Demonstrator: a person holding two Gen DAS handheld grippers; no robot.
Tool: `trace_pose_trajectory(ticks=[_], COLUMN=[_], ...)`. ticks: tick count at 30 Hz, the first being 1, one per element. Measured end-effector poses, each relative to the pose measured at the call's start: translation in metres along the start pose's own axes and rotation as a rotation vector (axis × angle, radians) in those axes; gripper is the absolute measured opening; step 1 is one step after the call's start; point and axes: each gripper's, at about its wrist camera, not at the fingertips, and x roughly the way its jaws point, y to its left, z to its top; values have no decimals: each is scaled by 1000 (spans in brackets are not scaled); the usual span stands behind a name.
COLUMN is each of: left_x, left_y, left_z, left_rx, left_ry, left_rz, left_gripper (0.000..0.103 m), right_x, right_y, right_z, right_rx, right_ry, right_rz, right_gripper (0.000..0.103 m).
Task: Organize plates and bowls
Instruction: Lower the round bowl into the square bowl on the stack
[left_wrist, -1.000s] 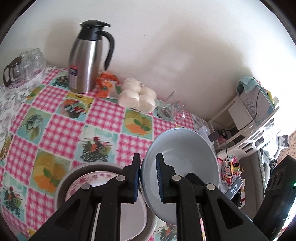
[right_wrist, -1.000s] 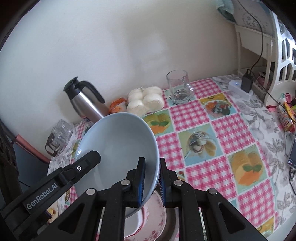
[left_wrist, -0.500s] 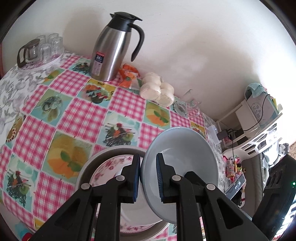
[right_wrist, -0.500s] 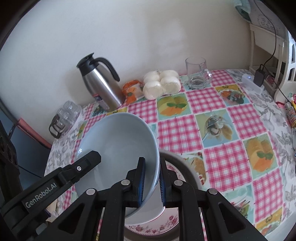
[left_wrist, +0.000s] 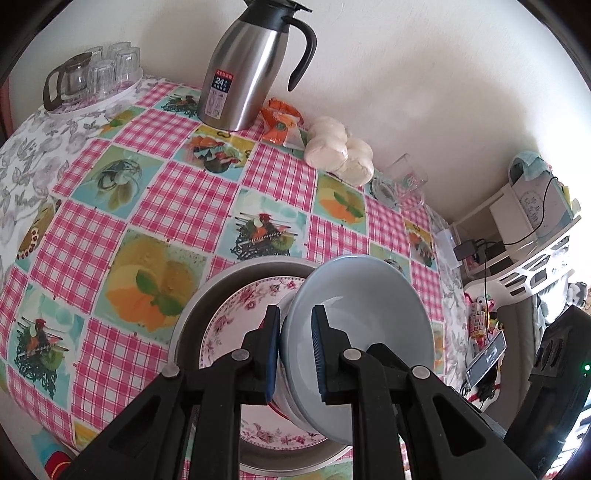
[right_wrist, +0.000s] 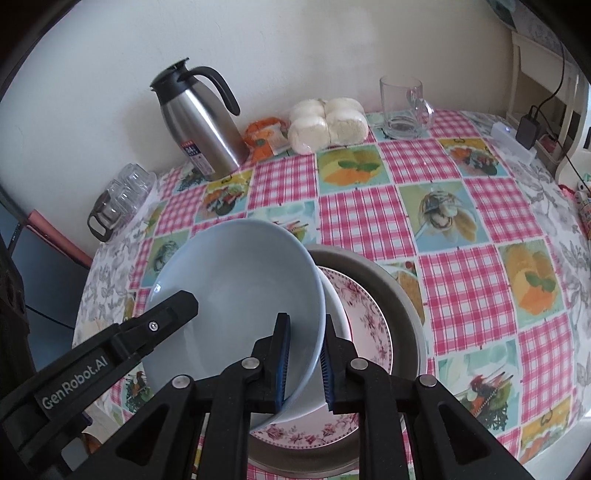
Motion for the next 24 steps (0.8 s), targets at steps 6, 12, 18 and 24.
trace_pose_trajectory(ticks=[6, 12, 18, 24], left_x=[3, 3, 0, -2], left_y=[2, 4, 5, 4], left_z=[0, 0, 1, 2], left_rx=[-9, -17, -27, -25], left_ry=[6, 6, -5, -12], left_rz=[4, -5, -4, -3], left_gripper=[16, 16, 16, 16], right_x=[7, 6, 5, 4], right_y=[-3, -2, 0, 0], right_z=[-2, -2, -2, -2], right_rx=[-4, -13, -29, -19], right_ry=[26, 28, 32, 34], right_rz=[-8, -9, -11, 5], right_gripper=[18, 19, 20, 22])
